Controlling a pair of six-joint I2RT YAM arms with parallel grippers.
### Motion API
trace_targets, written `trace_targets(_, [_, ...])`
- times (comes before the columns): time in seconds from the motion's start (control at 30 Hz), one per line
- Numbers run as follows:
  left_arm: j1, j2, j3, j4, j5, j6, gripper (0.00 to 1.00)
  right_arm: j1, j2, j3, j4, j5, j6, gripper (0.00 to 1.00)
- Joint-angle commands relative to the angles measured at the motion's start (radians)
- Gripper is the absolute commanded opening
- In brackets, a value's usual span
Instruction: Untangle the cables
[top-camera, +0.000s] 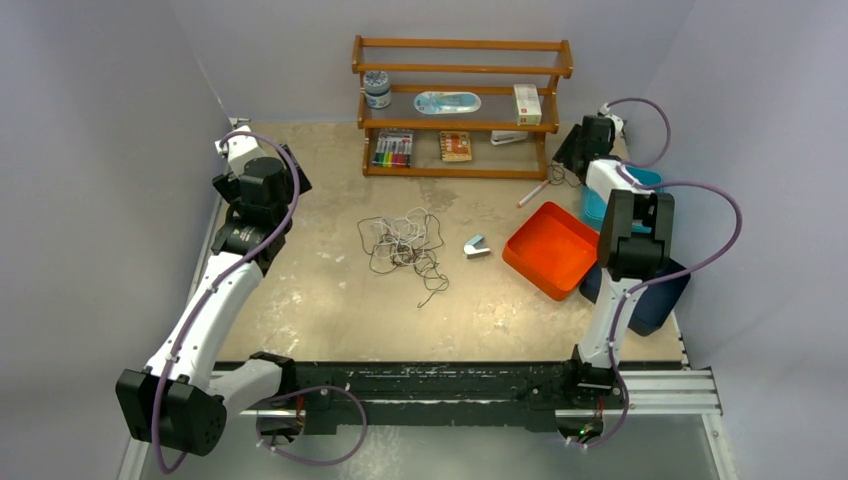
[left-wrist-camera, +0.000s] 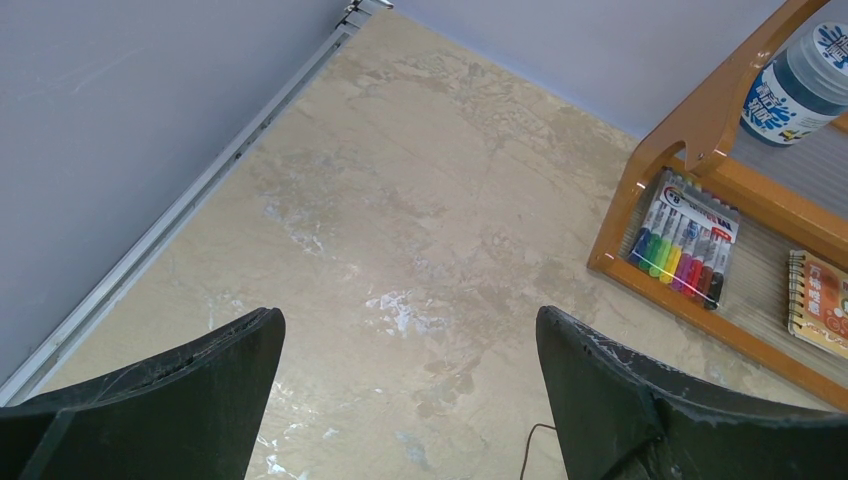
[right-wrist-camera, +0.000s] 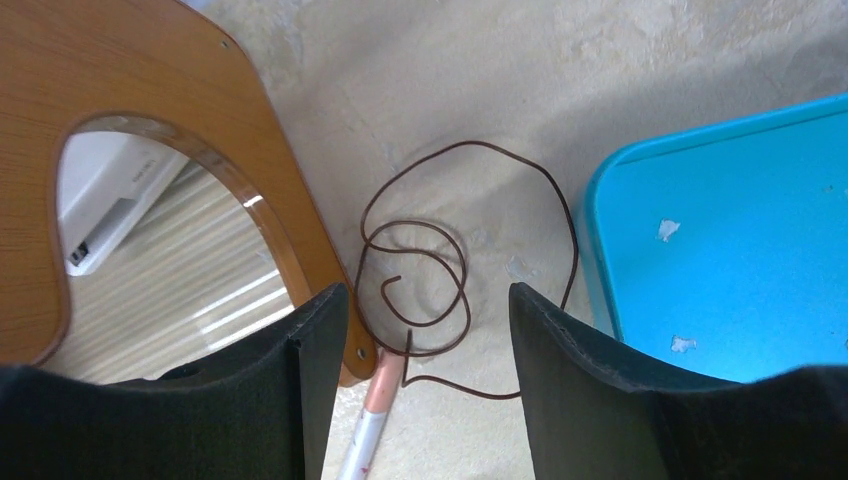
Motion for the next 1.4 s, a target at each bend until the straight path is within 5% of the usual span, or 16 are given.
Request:
trace_targets(0.0, [0.005, -0.026, 0.011, 0.049, 0.011, 0.004, 0.96, 0.000, 0.012, 0.062, -0.038, 0.015, -0.003, 0.63])
trace_targets(0.57, [0.005, -0.032, 0.009, 0.050, 0.020, 0.002, 0.96, 0.000, 0.134, 0.161, -0.094, -0.003, -0.023, 0.63])
trace_targets(1.1, [0.006, -0.032, 0.007, 0.052, 0.023, 0.003, 0.96, 0.000, 0.053, 0.086, -0.032, -0.029, -0.055, 0.02])
trace_targets(1.37, [0.006, -0.029, 0.007, 0.052, 0.026, 0.004, 0.96, -0.001, -0.091, -0.010, 0.041, -0.022, -0.081, 0.00])
